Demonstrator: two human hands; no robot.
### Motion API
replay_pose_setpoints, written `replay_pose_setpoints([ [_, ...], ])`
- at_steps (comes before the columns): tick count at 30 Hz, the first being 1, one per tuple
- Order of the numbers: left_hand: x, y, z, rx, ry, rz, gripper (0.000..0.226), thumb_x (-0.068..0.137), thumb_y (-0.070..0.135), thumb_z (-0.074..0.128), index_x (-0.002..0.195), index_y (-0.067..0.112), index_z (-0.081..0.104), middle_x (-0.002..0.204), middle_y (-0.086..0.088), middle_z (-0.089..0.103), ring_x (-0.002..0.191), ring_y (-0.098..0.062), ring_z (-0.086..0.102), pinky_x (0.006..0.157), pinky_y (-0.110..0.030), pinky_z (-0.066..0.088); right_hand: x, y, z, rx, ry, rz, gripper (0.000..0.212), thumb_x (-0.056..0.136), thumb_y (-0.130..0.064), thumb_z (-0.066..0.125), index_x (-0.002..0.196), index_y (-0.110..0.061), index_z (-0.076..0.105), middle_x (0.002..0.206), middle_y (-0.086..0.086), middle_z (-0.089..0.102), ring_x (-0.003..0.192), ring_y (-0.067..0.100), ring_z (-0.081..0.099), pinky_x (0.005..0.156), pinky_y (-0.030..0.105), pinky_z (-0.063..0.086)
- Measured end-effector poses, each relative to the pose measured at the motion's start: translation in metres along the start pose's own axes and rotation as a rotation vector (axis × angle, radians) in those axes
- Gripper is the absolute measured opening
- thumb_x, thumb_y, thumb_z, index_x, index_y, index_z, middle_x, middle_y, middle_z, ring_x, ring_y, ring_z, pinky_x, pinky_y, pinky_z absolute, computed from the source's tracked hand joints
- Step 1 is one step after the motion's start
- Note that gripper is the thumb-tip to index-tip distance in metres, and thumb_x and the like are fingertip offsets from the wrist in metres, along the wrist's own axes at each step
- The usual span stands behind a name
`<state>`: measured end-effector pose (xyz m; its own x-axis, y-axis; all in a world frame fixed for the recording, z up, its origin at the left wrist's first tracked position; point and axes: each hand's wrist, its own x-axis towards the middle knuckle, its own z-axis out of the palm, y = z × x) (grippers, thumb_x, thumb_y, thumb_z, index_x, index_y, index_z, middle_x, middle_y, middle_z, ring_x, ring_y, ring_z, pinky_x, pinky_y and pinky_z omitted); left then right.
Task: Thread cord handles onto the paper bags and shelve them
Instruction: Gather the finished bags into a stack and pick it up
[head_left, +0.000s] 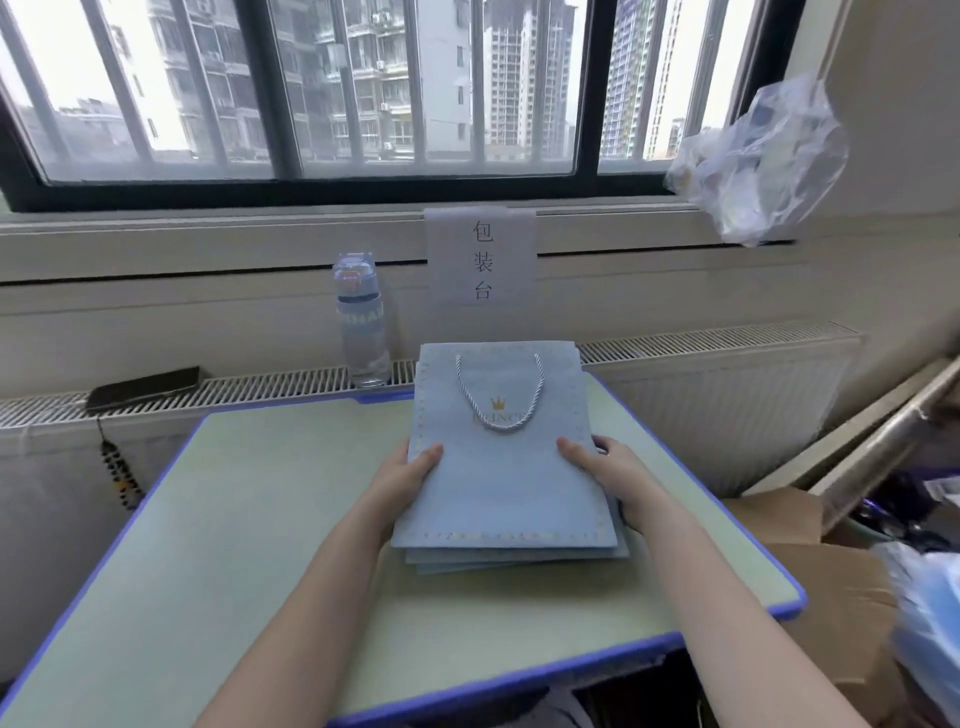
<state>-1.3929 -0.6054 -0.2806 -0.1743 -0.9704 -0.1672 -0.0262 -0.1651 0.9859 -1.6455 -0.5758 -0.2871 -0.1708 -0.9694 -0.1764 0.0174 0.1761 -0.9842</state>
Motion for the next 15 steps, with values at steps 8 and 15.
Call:
replay_pose_setpoints([
  [8, -0.066, -0.004, -0.058, -0.018, 0.037, -0.011, 0.014, 0.098, 0.019, 0.051, 0.104, 0.011, 0.061, 0.068, 0.006, 0.072, 0.057, -0.01, 0.069, 0.047, -0.018, 0.051, -0.036, -0.006, 0.045, 0.168, -0.146, 0.101, 0.089, 0.046, -0.032, 0.092, 0.121, -0.001, 0.057, 0.106, 0.015, 0.07, 0.097, 0.031, 0.068, 0.088, 0.047, 0.053],
  [15, -0.084, -0.007, -0.097, -0.061, 0.12, -0.011, 0.019, 0.096, 0.016, 0.052, 0.112, 0.008, 0.06, 0.084, -0.003, 0.073, 0.07, -0.019, 0.071, 0.055, -0.026, 0.055, -0.043, -0.007, 0.096, 0.124, -0.198, -0.032, 0.073, 0.074, -0.019, 0.08, 0.134, -0.017, 0.037, 0.116, 0.015, 0.062, 0.09, 0.029, 0.069, 0.068, 0.037, 0.058],
])
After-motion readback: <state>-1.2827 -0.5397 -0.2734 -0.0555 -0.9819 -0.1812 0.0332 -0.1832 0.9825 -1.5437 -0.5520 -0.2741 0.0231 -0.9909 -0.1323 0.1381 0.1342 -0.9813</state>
